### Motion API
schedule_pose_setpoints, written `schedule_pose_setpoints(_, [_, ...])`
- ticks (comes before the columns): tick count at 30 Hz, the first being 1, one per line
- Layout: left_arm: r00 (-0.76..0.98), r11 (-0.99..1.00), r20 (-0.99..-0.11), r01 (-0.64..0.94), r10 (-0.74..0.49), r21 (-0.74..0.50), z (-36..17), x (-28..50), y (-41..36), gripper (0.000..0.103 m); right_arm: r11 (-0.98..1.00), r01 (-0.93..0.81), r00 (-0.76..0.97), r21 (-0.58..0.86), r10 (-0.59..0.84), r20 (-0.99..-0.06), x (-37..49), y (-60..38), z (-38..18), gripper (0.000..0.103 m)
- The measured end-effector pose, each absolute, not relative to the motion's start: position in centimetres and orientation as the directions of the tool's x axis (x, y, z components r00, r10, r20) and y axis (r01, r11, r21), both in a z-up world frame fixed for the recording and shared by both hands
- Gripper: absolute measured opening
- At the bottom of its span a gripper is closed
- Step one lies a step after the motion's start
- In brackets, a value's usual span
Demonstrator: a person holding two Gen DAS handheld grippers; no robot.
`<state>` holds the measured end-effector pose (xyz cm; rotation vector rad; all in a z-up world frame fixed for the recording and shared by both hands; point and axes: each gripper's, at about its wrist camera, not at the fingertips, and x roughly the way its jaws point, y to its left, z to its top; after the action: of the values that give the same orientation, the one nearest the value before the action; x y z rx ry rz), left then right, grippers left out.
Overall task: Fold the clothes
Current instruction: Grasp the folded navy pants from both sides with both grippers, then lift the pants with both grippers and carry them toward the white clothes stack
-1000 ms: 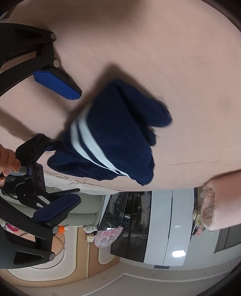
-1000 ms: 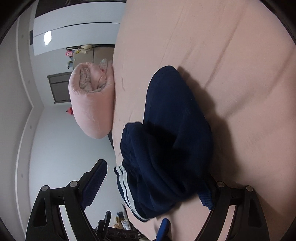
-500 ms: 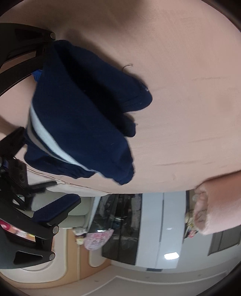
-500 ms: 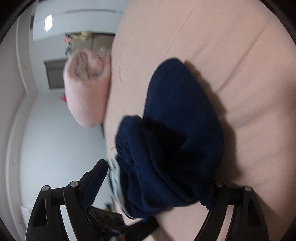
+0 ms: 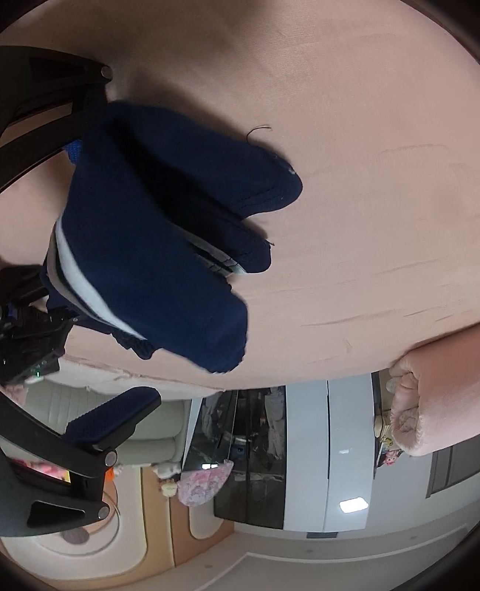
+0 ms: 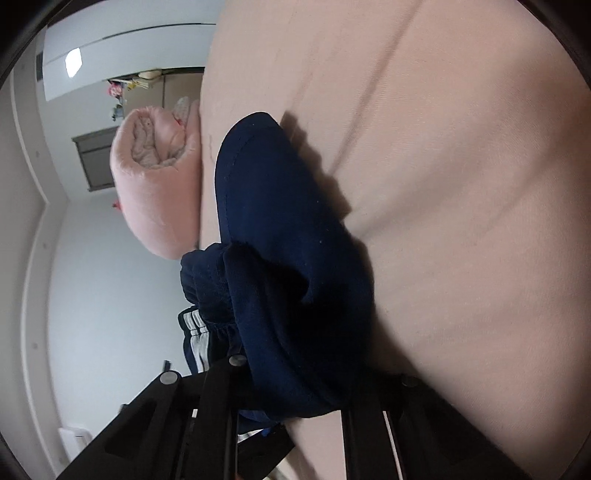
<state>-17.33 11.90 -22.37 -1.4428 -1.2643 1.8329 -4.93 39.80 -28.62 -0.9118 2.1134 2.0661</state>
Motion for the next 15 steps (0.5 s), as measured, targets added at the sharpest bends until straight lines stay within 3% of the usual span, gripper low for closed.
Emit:
schedule_pose_setpoints(8, [-0.331, -0.554, -0.541, 0.062, 0.773, -0.83, -21.9, -16.5, 13.0, 0.102, -0.098, -0.421, -0.83, 0.902, -0.361, -0.426, -5.6, 39.9, -28.4, 0.007])
schedule_pose_setpoints(11, [-0.348, -0.613, -0.591, 0.057, 0.727, -0.788, -21.9, -16.2, 13.3, 0.078, -0.102, -0.414, -0.832, 0.905, -0.362, -0.421, -5.3, 39.9, -28.4, 0.007])
schedule_pose_setpoints(13, [-0.36, -0.651, -0.623, 0.054, 0.694, -0.757, -21.9, -16.0, 13.5, 0.07, -0.111, -0.409, -0.833, 0.906, -0.359, -0.421, -5.1, 39.7, -28.4, 0.007])
schedule_pose_setpoints(15, [-0.377, -0.678, -0.645, 0.058, 0.665, -0.733, -22.1, -15.8, 13.3, 0.044, -0.12, -0.407, -0.834, 0.905, -0.355, -0.422, -5.1, 39.6, -28.3, 0.007])
